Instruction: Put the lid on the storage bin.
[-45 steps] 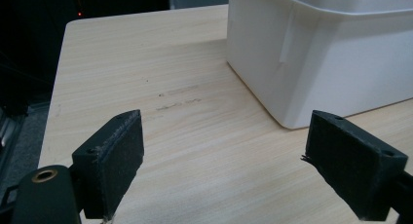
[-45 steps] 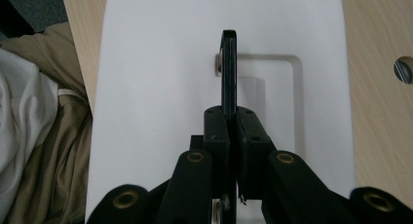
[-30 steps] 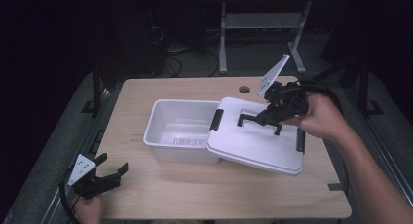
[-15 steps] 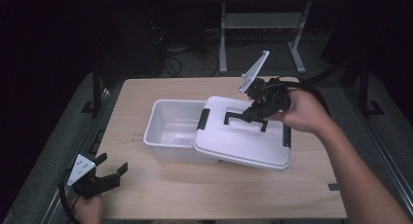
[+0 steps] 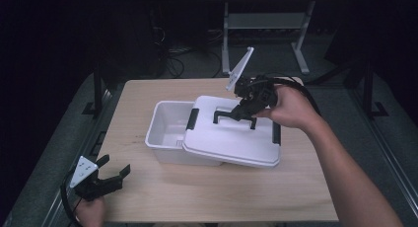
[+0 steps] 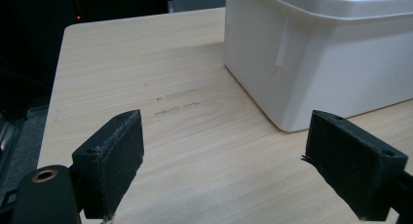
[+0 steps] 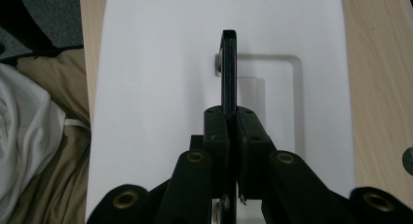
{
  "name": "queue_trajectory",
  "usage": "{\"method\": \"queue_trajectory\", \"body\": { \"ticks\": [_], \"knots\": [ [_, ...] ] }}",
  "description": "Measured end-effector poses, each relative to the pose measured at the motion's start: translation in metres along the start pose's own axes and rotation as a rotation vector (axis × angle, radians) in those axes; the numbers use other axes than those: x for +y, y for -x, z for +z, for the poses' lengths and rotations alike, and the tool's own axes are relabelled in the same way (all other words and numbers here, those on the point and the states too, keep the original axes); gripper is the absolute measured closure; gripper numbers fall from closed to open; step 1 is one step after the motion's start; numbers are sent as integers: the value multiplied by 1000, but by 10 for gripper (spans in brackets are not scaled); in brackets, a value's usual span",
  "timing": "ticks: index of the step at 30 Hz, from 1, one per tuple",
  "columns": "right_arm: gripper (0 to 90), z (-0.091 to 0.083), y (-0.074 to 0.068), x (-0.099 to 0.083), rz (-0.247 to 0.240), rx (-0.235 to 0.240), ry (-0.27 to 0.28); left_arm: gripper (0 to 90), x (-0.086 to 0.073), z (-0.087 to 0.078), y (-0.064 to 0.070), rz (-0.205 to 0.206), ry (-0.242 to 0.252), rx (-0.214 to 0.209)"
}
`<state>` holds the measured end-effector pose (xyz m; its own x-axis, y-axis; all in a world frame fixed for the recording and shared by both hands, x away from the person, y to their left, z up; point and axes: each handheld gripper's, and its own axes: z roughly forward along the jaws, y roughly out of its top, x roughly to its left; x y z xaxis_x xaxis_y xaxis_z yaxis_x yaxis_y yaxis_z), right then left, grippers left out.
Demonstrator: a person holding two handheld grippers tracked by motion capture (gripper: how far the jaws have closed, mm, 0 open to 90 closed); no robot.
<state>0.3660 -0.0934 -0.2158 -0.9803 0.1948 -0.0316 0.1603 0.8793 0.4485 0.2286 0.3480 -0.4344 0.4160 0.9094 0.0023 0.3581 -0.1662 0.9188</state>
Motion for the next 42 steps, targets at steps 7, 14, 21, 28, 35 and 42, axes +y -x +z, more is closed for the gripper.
{"method": "queue_trajectory", "body": {
  "ticks": [7, 14, 21, 28, 35, 42],
  "knots": [
    [846, 4, 2, 13, -8, 0, 9, 133, 0, 0, 0, -4, 0, -3],
    [846, 11, 6, 24, -18, 6, 22, 133, 0, 1, 0, -3, 0, -5],
    [846, 19, 8, 35, -22, 15, 29, 133, 0, 1, -1, -5, 1, -7],
    [846, 25, 10, 48, -33, 24, 36, 133, 0, 1, -1, -8, 1, -8],
    [846, 32, 11, 63, -48, 34, 37, 133, -1, 1, -2, -10, 4, -8],
    [846, 39, 15, 74, -57, 39, 40, 133, -1, 0, -2, -12, 4, -8]
  ]
}}
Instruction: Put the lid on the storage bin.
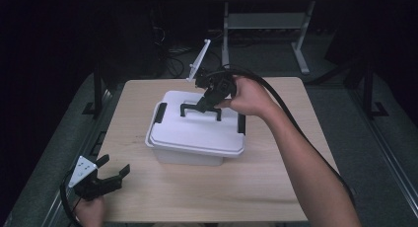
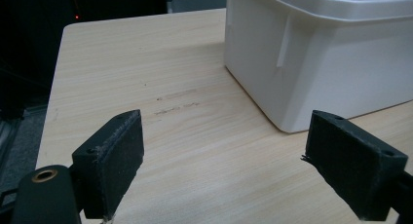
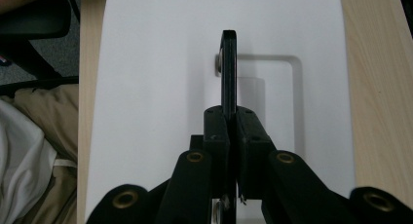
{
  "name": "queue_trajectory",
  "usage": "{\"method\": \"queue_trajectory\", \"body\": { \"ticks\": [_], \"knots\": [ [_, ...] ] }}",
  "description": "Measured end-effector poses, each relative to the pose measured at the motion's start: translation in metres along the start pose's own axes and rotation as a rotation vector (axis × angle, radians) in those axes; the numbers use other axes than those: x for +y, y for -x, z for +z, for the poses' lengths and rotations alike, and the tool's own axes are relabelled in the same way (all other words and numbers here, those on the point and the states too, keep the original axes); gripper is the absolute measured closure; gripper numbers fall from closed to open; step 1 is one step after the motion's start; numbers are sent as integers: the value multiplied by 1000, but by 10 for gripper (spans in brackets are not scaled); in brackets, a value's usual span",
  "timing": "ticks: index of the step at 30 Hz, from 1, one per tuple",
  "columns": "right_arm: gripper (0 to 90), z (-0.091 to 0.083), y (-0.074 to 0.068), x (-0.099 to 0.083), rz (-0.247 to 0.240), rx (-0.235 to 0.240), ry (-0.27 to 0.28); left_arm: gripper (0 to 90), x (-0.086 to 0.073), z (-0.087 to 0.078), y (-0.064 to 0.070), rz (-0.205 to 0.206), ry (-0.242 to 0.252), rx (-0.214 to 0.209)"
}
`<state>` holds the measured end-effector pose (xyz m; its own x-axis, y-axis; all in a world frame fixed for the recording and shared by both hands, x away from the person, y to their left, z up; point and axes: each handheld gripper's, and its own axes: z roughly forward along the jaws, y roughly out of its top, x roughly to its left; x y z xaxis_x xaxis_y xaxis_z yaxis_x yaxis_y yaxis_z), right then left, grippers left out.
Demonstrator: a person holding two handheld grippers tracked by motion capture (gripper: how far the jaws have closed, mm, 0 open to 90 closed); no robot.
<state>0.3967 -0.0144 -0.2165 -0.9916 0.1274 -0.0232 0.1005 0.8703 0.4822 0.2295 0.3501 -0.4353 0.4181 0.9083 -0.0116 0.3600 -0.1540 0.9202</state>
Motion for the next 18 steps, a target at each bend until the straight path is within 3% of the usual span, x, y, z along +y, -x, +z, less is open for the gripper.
{"method": "queue_trajectory", "body": {
  "ticks": [10, 18],
  "knots": [
    [846, 14, 7, 11, -5, 16, 6, 133, 0, 0, 0, 0, -1, -3],
    [846, 24, 15, 14, -5, 24, -25, 133, 0, 1, 0, -4, 1, -6]
  ]
}}
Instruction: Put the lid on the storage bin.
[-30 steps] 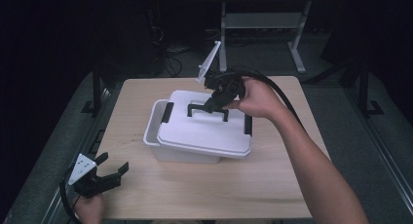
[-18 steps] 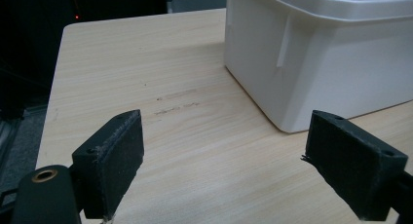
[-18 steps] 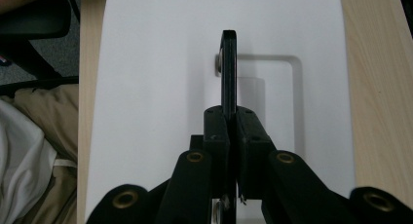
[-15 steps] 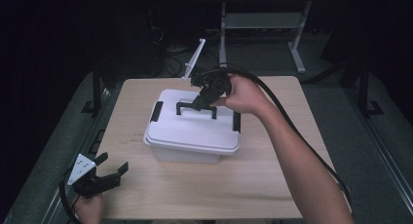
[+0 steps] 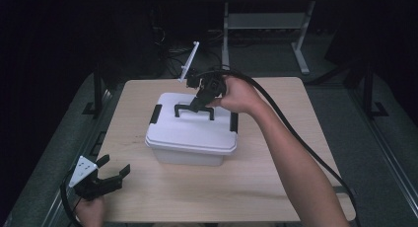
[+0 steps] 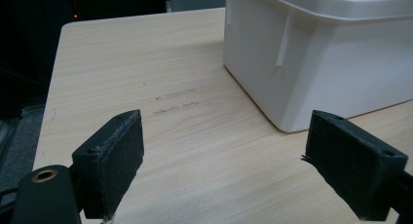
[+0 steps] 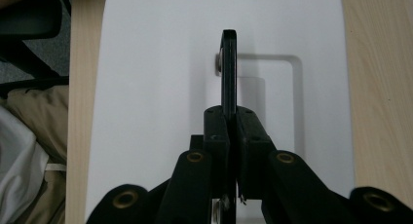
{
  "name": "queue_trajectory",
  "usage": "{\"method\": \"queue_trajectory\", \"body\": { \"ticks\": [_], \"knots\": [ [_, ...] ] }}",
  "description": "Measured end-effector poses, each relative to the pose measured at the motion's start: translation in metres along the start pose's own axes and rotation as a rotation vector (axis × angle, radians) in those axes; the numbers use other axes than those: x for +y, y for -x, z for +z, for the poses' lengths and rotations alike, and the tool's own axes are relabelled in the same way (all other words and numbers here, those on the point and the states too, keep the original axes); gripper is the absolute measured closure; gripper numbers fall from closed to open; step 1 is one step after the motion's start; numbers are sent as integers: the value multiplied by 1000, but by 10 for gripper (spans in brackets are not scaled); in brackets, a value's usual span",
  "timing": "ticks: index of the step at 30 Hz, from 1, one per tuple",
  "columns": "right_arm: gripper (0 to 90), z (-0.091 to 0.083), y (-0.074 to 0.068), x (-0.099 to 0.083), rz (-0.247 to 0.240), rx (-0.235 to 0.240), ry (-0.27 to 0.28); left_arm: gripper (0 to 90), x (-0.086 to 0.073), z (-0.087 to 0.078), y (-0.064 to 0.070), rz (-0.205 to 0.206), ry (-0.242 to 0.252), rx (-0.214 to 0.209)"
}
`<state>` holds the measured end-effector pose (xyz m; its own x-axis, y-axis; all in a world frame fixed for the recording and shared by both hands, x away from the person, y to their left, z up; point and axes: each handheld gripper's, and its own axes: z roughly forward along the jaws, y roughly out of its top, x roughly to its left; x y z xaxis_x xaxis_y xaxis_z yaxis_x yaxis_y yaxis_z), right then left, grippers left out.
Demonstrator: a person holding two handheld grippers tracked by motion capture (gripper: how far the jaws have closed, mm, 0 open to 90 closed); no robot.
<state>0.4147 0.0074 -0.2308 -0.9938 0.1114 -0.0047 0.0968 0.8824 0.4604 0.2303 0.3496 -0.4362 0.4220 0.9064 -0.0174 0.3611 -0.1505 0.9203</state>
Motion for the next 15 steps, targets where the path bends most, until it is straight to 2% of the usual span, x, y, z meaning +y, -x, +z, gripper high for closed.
{"method": "queue_trajectory", "body": {
  "ticks": [9, 15],
  "knots": [
    [846, 9, 6, 9, -14, 10, -8, 133, 0, -1, -1, 0, 0, 3],
    [846, 19, 12, 11, -6, 17, -11, 133, -1, -2, -3, -4, 3, 4]
  ]
}}
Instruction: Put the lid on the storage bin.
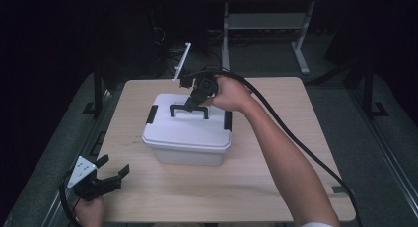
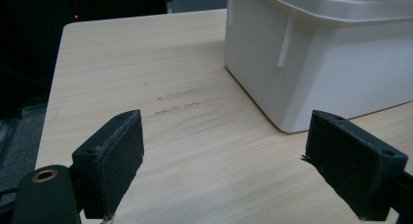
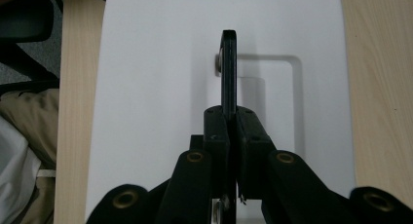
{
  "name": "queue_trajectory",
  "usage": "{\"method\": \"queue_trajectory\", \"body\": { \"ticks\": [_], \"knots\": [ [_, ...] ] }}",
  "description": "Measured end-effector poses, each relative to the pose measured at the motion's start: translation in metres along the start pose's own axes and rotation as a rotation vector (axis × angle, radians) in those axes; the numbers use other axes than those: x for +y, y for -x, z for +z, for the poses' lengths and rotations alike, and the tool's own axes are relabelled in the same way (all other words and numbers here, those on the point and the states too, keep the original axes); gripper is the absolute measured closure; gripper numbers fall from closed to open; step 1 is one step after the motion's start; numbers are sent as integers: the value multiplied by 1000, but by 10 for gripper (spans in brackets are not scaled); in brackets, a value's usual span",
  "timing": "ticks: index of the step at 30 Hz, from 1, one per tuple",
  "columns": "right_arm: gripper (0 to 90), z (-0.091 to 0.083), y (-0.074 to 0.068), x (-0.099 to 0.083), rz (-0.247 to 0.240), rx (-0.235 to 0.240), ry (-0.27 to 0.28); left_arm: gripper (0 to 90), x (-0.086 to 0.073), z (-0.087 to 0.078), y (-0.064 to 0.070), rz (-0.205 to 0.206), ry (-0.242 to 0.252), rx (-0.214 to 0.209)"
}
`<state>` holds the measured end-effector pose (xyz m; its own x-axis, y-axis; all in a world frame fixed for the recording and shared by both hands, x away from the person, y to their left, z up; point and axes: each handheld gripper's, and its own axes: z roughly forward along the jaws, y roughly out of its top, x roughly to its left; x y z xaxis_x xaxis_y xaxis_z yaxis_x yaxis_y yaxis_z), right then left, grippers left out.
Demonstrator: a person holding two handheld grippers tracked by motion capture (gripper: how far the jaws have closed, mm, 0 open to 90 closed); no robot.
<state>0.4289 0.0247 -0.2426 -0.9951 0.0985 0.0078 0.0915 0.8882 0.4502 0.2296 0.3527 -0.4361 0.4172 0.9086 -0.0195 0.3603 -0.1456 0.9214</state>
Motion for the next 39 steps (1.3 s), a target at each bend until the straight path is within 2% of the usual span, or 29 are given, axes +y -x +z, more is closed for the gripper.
{"method": "queue_trajectory", "body": {
  "ticks": [20, 39],
  "knots": [
    [846, 20, 10, 1, 7, 7, -21, 133, 0, 0, -1, -4, 5, 0],
    [845, 24, 12, -4, 17, 14, -7, 133, 0, -1, 1, -1, 3, -2]
  ]
}}
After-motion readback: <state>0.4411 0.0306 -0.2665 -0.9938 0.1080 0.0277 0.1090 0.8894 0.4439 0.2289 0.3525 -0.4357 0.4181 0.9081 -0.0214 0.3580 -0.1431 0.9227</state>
